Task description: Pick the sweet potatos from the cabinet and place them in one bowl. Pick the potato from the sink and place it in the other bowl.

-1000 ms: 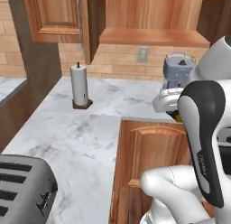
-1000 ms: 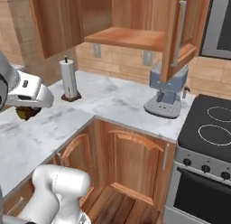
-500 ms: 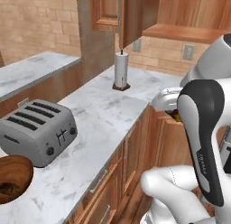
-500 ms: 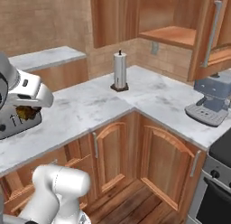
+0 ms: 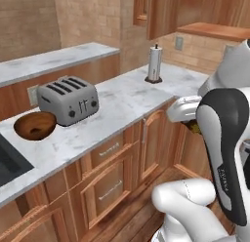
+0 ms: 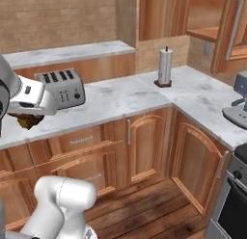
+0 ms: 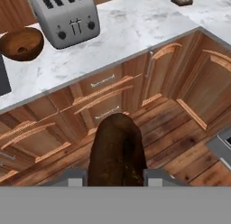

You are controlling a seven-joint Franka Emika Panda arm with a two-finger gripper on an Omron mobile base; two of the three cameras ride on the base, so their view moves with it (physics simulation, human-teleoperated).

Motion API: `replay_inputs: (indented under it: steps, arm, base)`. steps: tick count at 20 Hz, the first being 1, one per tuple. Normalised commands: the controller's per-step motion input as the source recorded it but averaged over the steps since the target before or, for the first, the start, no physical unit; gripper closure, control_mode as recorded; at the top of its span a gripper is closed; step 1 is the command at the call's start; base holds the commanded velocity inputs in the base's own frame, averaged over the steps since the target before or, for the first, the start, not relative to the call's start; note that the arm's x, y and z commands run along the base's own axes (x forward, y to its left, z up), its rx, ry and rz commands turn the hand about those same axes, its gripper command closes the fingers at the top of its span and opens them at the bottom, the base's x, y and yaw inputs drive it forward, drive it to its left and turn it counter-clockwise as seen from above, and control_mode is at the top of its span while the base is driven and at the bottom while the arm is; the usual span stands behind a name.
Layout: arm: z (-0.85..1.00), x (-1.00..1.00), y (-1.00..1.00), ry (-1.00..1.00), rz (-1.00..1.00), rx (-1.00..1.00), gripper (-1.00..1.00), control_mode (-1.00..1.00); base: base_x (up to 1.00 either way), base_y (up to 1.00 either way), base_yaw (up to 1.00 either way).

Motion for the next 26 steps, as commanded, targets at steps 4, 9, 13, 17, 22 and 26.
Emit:
replay_inputs:
  steps: [4,9,13,17,22,26]
  arm:
    - [0.00,0.00,0.00,0.00,0.00,0.00,1.00,1.00]
    - [0.00,0.00,0.00,0.00,0.00,0.00,1.00,1.00]
    - [0.00,0.00,0.00,0.00,0.00,0.00,1.00,1.00]
    - [0.00,0.00,0.00,0.00,0.00,0.00,1.00,1.00]
    - [0.00,0.00,0.00,0.00,0.00,0.00,1.00,1.00]
    - [0.00,0.00,0.00,0.00,0.00,0.00,1.00,1.00]
  base:
    - [-0.40,0.44,0.20]
    - [-0.05,0.82,0.23]
    - [0.02,0.50,0.43]
    - [0.00,0.04,0.50]
    - [0.05,-0.03,0.52]
    - [0.24,-0.22,0.39]
